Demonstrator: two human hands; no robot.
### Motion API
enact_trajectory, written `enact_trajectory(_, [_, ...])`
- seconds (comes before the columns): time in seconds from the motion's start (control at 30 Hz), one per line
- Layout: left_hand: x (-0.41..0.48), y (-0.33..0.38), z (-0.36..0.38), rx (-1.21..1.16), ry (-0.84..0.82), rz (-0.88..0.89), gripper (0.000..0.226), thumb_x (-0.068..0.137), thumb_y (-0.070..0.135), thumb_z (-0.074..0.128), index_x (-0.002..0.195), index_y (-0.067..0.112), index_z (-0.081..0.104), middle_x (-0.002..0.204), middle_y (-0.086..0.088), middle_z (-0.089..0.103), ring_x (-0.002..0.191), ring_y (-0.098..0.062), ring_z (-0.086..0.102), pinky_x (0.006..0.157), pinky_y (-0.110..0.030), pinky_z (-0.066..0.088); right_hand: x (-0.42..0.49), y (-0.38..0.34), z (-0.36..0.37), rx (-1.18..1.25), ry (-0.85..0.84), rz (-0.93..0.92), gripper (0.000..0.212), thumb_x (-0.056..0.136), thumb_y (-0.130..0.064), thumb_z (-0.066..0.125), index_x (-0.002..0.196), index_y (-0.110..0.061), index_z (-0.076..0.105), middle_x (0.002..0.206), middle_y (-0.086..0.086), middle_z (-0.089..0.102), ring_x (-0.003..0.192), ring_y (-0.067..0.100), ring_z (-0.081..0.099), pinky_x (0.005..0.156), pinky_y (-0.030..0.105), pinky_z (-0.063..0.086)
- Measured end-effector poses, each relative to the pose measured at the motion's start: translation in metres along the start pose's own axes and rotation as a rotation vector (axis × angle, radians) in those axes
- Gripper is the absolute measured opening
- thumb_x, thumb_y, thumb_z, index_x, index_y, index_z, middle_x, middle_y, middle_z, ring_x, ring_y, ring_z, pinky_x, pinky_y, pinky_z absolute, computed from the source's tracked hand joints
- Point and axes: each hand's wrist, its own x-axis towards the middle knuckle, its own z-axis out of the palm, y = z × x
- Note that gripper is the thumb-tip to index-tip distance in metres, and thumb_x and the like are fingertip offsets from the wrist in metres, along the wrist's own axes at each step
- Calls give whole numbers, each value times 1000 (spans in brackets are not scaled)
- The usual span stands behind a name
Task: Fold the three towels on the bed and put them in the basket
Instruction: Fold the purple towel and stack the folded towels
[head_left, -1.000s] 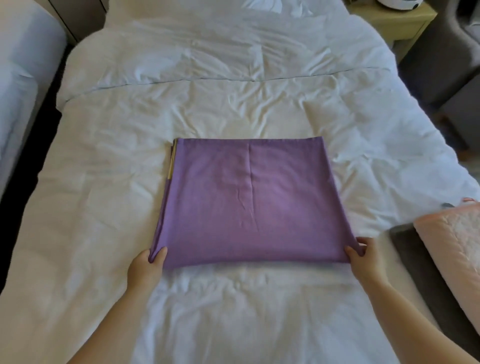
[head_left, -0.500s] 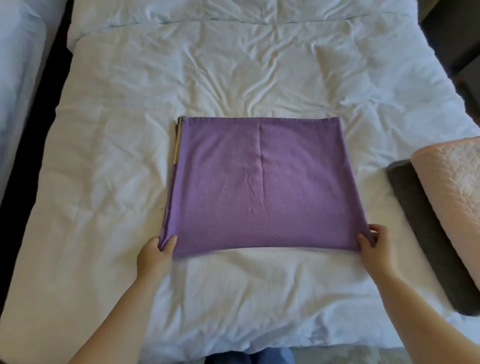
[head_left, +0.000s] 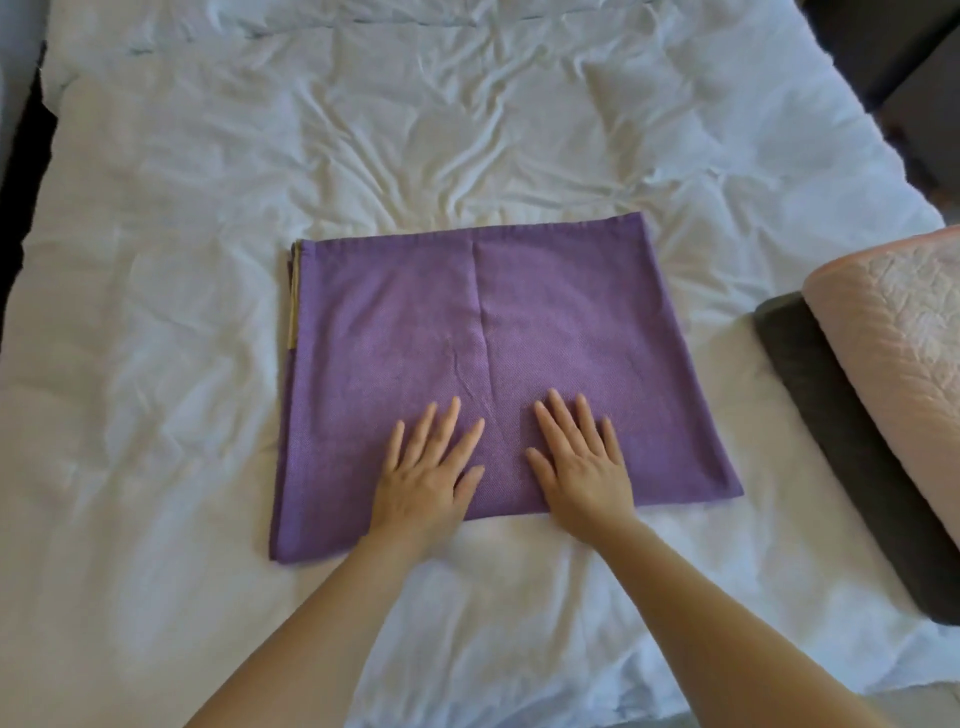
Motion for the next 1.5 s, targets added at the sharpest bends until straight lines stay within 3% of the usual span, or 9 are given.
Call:
enact_trajectory(0.13, [-13,-42,19,66,-113,-136,62,94,59,12,144,31,37,153,2,33,140,-24,35,112,-54,22,-16,76,-1,-135,-58,191,68,86,-68,-5,146,-37,-10,157,-17,0,142,6,-12,118,33,-7])
enact_trajectory(0.27, [-7,-72,0,51,-99,-236,70,94,60,5,143,25,41,151,-6,36,138,-30,36,112,-54,20,-13,105,-35,-156,-5,406,77,86,-64,-2,151,-23,3,160,-3,3,141,12,-14,118,40,-3])
enact_trajectory(0.37, [43,-59,-13,15,-4,-170,64,94,57,15,147,26,30,156,-4,25,144,-29,24,115,-52,14,34,60,-45,-69,113,210,68,91,-53,20,149,-17,23,156,-2,15,145,19,3,118,39,2])
enact_trajectory(0.57, [122,-56,8,68,-45,-78,61,89,63,3,146,42,-10,156,14,-14,143,-9,-15,116,-45,-12,117,15,-15,-91,-14,-13,64,93,-61,14,150,-33,6,154,-18,-2,143,9,-9,117,34,-4])
enact_trajectory(0.8, [129,-121,-9,89,18,-362,66,89,62,3,148,31,3,159,4,6,148,-21,8,118,-49,-1,133,100,-48,-186,80,363,70,91,-61,6,151,-26,13,159,-9,8,146,15,-4,118,38,-5])
enact_trajectory(1.03, [225,-87,-19,17,-2,-49,61,89,62,3,144,41,-14,157,12,-14,146,-12,-14,118,-41,-11,236,24,-42,-102,10,-96,58,91,-63,9,144,-46,-8,153,-21,-11,144,11,-14,116,35,-11])
enact_trajectory(1.2, [240,-136,-13,130,-21,-234,65,86,69,-10,145,44,-15,158,14,-14,146,-12,-12,117,-41,-12,266,80,-42,-181,10,71,67,87,-70,2,148,-42,5,157,-17,6,142,4,-9,115,33,-15])
enact_trajectory(1.4, [214,-165,-39,106,122,-398,65,93,58,23,149,25,26,158,-3,21,145,-27,16,115,-49,10,265,101,-61,-205,83,295,67,91,-61,2,151,-32,7,158,-14,-4,144,11,-16,112,37,-22])
enact_trajectory(1.5, [181,-162,-40,-104,256,-535,69,92,45,51,147,10,29,152,-16,31,135,-38,32,109,-52,28,246,56,-64,-116,110,189,62,94,-56,13,150,-31,12,157,-12,-1,146,15,-8,115,37,-16])
